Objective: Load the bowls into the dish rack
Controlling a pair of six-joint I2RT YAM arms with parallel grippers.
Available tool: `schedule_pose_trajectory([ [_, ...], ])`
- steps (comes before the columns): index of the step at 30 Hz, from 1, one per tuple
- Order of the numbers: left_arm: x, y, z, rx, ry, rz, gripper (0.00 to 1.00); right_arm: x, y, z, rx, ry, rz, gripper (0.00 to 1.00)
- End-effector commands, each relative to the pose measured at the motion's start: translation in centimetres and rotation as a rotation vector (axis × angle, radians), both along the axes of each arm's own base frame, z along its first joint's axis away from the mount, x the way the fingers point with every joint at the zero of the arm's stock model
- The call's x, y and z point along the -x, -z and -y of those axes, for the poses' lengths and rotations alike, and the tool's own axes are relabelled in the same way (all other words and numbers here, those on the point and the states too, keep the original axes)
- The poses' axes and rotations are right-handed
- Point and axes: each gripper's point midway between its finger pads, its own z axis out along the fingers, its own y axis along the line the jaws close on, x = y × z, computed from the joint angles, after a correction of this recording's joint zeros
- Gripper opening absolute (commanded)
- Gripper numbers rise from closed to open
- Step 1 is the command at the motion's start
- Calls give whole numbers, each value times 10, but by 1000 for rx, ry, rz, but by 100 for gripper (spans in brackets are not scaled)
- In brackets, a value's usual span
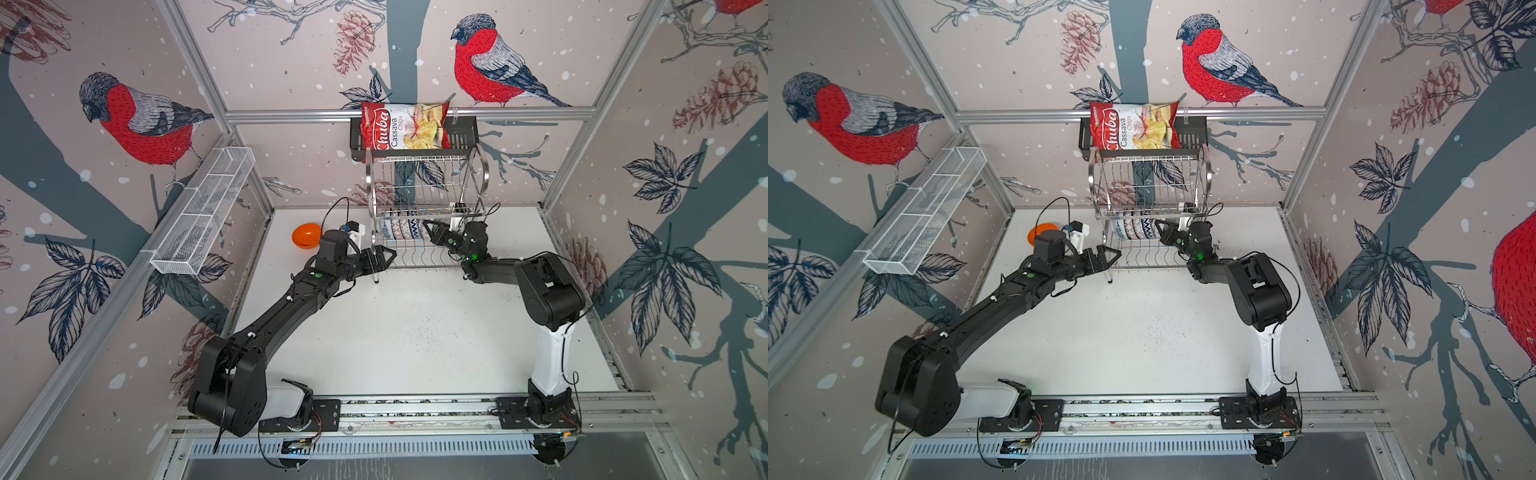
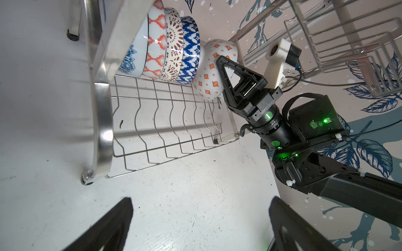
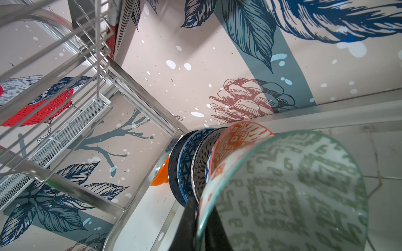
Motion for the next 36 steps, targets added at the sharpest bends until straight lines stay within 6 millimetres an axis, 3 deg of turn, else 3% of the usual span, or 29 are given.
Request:
schedule_pose_trajectory([
  [1, -4, -10, 2, 15, 8, 43, 98, -5, -18, 0, -23, 1, 76, 11],
  [29, -6, -6, 0, 15, 3, 34, 98, -16, -7, -6, -128, -85, 69, 12],
  [36, -6, -4, 0, 12, 0, 28, 98, -19, 4, -7, -135, -87, 36, 12],
])
